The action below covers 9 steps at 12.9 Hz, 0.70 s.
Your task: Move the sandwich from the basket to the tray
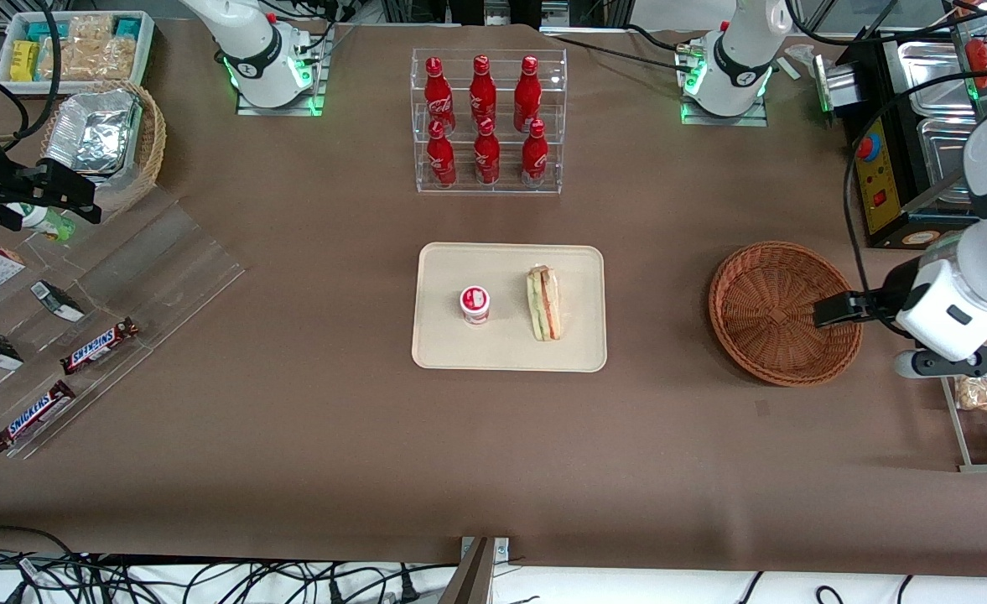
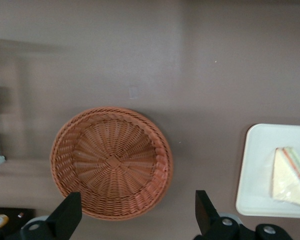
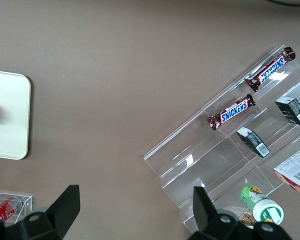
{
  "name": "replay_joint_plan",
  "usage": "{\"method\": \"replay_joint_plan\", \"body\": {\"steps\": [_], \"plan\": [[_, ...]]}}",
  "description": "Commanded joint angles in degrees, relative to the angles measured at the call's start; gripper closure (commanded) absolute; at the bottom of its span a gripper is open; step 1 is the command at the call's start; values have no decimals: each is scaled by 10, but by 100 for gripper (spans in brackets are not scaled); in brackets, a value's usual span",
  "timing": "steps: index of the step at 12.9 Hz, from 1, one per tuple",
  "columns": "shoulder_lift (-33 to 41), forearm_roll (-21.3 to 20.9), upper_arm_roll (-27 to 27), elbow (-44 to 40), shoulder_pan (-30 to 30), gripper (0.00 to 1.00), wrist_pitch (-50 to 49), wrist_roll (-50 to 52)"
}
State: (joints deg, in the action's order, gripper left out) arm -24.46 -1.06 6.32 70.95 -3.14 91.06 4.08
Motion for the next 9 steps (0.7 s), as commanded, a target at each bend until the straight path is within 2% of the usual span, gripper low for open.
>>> {"method": "replay_joint_plan", "body": {"steps": [1,3,9], "plan": [[-7,36,-75,-4,39,0,-10,-112],[-11,40,-95,-2,56,0,-9,-144],[-10,37,-92,-2,68,0,-9,-141]]}}
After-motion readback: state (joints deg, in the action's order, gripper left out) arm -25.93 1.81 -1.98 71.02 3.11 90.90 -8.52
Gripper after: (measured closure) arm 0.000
